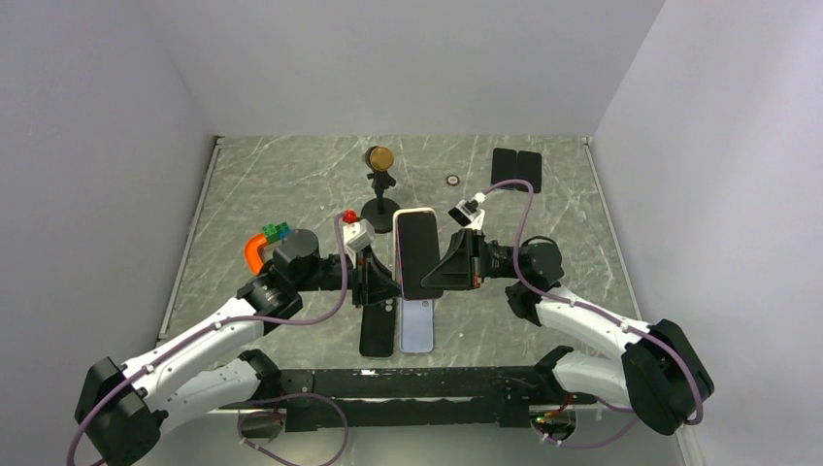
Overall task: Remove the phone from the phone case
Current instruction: Remove the phone case from the phone, then place the phone case at the center of the board, then place the phone at the corner of the board.
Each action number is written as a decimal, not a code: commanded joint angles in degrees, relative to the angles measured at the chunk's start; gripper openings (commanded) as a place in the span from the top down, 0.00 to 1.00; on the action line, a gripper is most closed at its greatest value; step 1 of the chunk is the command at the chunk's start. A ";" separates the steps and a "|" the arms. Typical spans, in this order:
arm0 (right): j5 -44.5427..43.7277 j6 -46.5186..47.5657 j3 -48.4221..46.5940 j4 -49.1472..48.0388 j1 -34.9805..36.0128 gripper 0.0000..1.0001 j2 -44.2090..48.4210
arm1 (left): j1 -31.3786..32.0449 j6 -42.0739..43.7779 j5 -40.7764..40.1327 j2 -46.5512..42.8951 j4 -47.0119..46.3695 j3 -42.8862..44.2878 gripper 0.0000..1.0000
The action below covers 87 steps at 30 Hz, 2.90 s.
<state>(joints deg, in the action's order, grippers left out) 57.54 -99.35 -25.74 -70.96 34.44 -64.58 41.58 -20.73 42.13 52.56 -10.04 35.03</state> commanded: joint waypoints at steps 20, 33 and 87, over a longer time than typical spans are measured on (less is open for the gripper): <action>-4.91 12.34 -4.60 9.31 5.62 1.00 0.35 | -0.50 -15.09 -21.44 -5.51 7.39 0.58 1.00; -5.73 46.18 -20.10 63.71 -3.03 1.00 13.03 | -0.36 -23.19 -33.15 -19.50 55.39 -0.34 1.00; -39.04 85.69 -47.08 103.76 -38.90 1.00 -25.17 | -1.64 -14.26 -34.41 -11.79 65.01 5.50 0.00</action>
<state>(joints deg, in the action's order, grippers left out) 26.37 -22.00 -63.33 27.73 1.56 -83.40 40.23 -37.47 11.62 44.71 52.93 35.66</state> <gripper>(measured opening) 0.098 0.994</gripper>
